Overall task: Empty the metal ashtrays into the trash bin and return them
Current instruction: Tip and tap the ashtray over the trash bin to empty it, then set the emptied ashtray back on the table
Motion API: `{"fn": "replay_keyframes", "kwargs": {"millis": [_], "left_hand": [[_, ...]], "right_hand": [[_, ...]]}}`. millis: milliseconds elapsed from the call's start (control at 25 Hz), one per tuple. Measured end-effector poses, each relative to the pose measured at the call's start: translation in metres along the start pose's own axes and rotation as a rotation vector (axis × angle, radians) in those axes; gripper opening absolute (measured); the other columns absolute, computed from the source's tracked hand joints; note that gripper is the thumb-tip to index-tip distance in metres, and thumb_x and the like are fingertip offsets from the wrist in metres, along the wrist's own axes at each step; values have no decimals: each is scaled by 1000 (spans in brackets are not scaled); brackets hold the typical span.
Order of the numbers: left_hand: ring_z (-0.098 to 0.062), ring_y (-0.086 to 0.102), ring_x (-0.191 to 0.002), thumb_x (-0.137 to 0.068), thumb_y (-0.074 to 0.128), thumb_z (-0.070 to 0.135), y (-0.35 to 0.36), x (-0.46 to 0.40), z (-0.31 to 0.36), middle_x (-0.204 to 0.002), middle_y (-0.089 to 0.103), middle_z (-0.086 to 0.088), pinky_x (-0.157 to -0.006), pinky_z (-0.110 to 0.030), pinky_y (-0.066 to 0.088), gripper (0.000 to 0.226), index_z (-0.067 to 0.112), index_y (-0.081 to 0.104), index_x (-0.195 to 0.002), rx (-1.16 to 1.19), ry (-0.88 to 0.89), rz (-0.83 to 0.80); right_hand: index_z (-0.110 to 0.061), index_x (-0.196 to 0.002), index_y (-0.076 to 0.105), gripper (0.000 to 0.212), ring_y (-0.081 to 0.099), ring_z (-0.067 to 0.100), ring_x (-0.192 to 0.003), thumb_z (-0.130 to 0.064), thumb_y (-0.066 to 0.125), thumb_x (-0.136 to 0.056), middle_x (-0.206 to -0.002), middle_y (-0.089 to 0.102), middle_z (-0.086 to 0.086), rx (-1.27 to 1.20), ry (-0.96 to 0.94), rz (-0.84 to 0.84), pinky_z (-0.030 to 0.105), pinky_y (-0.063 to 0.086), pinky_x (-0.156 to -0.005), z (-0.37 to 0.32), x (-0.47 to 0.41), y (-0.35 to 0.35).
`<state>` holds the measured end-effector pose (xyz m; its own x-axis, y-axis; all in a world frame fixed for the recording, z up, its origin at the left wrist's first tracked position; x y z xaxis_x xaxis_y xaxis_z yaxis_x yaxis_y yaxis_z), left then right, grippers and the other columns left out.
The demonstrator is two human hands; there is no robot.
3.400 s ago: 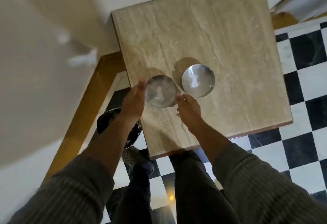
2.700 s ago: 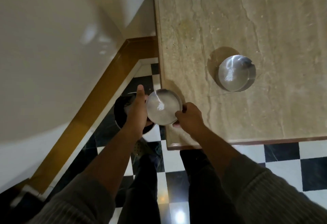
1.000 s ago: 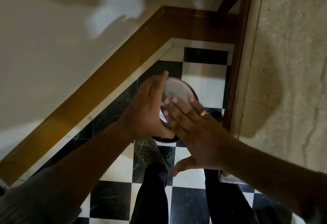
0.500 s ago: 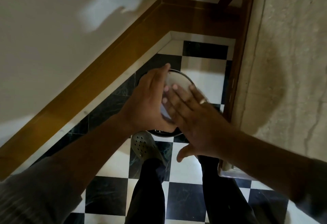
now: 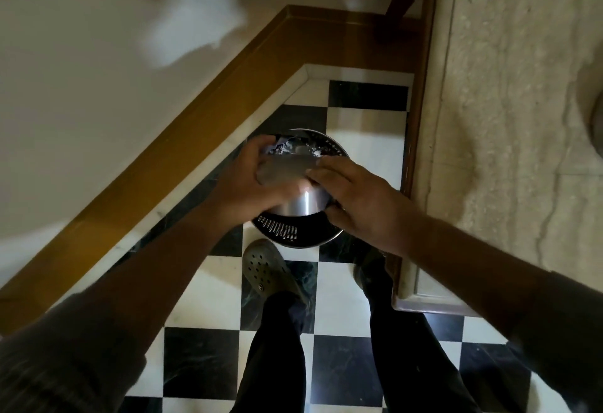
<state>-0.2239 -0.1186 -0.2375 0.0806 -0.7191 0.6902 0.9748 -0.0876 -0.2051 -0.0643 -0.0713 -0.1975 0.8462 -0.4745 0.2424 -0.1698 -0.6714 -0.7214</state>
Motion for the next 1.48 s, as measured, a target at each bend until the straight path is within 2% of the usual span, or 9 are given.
{"fn": "replay_keyframes", "kwargs": {"millis": [120, 280, 360, 480, 720, 920, 1120, 1280, 1480], "left_hand": [[-29, 66, -118, -86, 66, 56, -9, 13, -13, -127, 67, -6, -104, -46, 52, 54, 24, 55, -128, 452, -242, 71], [-32, 66, -118, -101, 44, 46, 0, 33, -9, -130, 69, -12, -93, -47, 56, 52, 18, 54, -143, 575, -364, 216], [-33, 65, -120, -89, 50, 52, 3, 41, 0, -134, 66, -11, -87, -47, 59, 61, 22, 55, -142, 607, -401, 260], [-34, 63, -120, -90, 54, 50, 0, 52, 19, -138, 63, -11, -91, -53, 60, 57, 24, 56, -141, 651, -441, 348], [-18, 61, -112, -101, 50, 32, 13, 50, 107, -124, 63, -1, -81, -46, 62, 26, 28, 64, -123, 648, -271, 305], [-26, 62, -121, -100, 52, 39, 53, 39, 171, -136, 62, -5, -86, -49, 63, 40, 29, 61, -138, 496, -200, 209], [-27, 63, -119, -97, 54, 43, 106, 22, 206, -134, 64, -6, -83, -43, 63, 39, 31, 64, -134, 439, -246, 144], [-25, 62, -118, -100, 53, 34, 139, 14, 222, -132, 63, -5, -92, -53, 61, 35, 30, 65, -133, 424, -245, 160], [-20, 68, -110, -102, 51, 27, 162, 6, 230, -119, 69, -2, -85, -41, 63, 22, 31, 71, -112, 407, -223, 154]], "right_hand": [[-13, -134, 54, 39, 56, 20, -113, -20, 57, -96, -125, 59, 8, -367, 389, 80, 7, 42, -87, 20, 0, -6], [-9, -124, 61, 33, 61, 29, -111, -14, 50, -94, -119, 64, 12, -792, 817, 140, 44, 59, -91, 37, 6, 20], [-7, -126, 60, 35, 60, 31, -112, -10, 49, -94, -122, 62, 14, -931, 914, 156, 48, 60, -89, 34, 9, 27], [-5, -119, 65, 29, 64, 28, -104, -8, 49, -96, -116, 65, 14, -901, 934, 217, 48, 62, -86, 28, 10, 12], [-11, -113, 71, 24, 71, 24, -96, -10, 52, -98, -109, 72, 11, -1010, 908, 519, 38, 65, -75, 34, 39, -75], [-15, -108, 71, 21, 72, 18, -91, -10, 53, -98, -103, 72, 6, -1126, 1009, 709, 25, 62, -64, 53, 89, -119], [-16, -107, 73, 21, 71, 18, -92, -13, 54, -98, -102, 73, 4, -1099, 1095, 784, 35, 65, -72, 89, 132, -144], [-2, -94, 71, 22, 71, 29, -86, -12, 51, -96, -95, 72, 18, -990, 1140, 811, 48, 64, -73, 116, 152, -154], [6, -76, 60, 25, 65, 43, -72, -12, 46, -88, -75, 64, 28, -789, 1115, 823, 60, 56, -57, 134, 157, -154]]}}
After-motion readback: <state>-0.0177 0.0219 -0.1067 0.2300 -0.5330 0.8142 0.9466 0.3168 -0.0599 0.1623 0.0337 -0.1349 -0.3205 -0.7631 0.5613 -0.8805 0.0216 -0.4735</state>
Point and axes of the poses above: each hand's wrist, its own x-axis away from the middle knuckle, its own y-axis out of the palm, z = x × y, the point moved 7 cm from there along -x, towards the middle knuckle
